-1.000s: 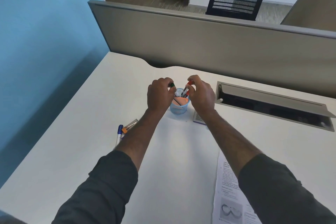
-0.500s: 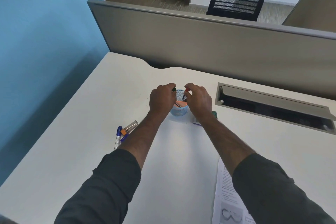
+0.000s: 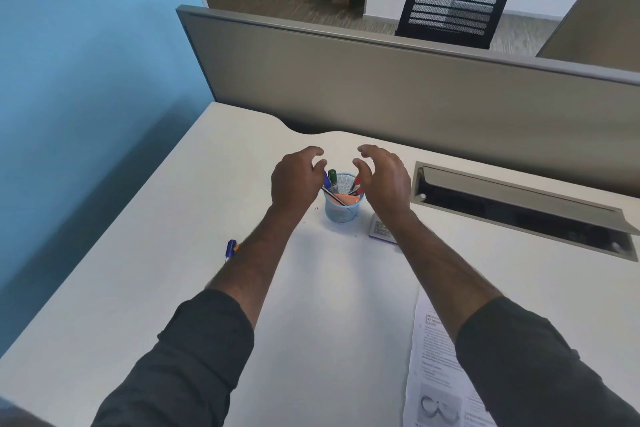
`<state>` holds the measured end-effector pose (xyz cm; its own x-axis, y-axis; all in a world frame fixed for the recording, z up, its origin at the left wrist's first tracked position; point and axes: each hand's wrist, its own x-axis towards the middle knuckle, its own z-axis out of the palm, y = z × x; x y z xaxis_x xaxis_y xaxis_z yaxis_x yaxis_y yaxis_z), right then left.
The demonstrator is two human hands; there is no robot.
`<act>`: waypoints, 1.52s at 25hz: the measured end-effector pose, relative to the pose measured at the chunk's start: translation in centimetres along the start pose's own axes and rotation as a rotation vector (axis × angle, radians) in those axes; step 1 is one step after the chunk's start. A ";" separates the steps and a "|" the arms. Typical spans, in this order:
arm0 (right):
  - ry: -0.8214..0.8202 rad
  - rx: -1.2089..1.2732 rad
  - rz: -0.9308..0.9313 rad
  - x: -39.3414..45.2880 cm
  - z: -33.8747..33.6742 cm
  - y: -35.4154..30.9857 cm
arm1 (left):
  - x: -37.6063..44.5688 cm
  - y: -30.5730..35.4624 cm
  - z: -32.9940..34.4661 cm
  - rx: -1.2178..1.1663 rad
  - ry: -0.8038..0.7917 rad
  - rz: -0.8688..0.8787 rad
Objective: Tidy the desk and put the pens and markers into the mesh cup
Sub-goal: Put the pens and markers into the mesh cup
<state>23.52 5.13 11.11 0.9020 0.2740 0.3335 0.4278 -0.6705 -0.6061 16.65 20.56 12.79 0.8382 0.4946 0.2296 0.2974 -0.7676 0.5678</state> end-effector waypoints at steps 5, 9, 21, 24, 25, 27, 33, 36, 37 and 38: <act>0.093 0.006 -0.070 0.0 -0.5 -2.6 | 0.5 0.3 -3.1 -0.100 0.097 0.112; 0.108 0.015 -0.207 -1.6 -0.2 -5.0 | -1.2 -0.8 -4.6 -0.075 0.140 0.176; -0.185 -0.013 -0.335 -11.9 7.4 -8.0 | -10.3 -11.5 -6.7 0.041 0.010 0.006; -0.324 -0.090 -0.386 -13.9 9.4 -7.5 | -12.2 -13.3 -6.9 0.035 -0.024 -0.095; -0.369 -0.123 -0.406 -14.5 10.0 -7.4 | -12.8 -13.9 -6.8 0.036 -0.033 -0.124; -0.425 -0.173 -0.433 -15.5 10.9 -7.4 | -13.5 -15.0 -6.6 0.043 -0.042 -0.172; -0.496 -0.224 -0.365 -18.5 12.5 -9.1 | -14.5 -17.4 -5.4 0.117 -0.056 -0.244; -0.575 -0.246 -0.240 -19.9 13.4 -10.8 | -14.8 -18.3 -4.4 0.095 -0.111 -0.297; -0.601 -0.246 -0.200 -20.3 13.6 -11.3 | -14.8 -18.7 -4.1 0.090 -0.128 -0.314; -0.618 -0.239 -0.166 -20.6 13.9 -11.6 | -14.7 -18.9 -3.8 0.092 -0.137 -0.329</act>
<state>0.74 16.84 1.29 0.7233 0.6820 -0.1084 0.6029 -0.7002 -0.3824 -3.07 29.36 1.65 0.7422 0.6670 -0.0653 0.5963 -0.6129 0.5185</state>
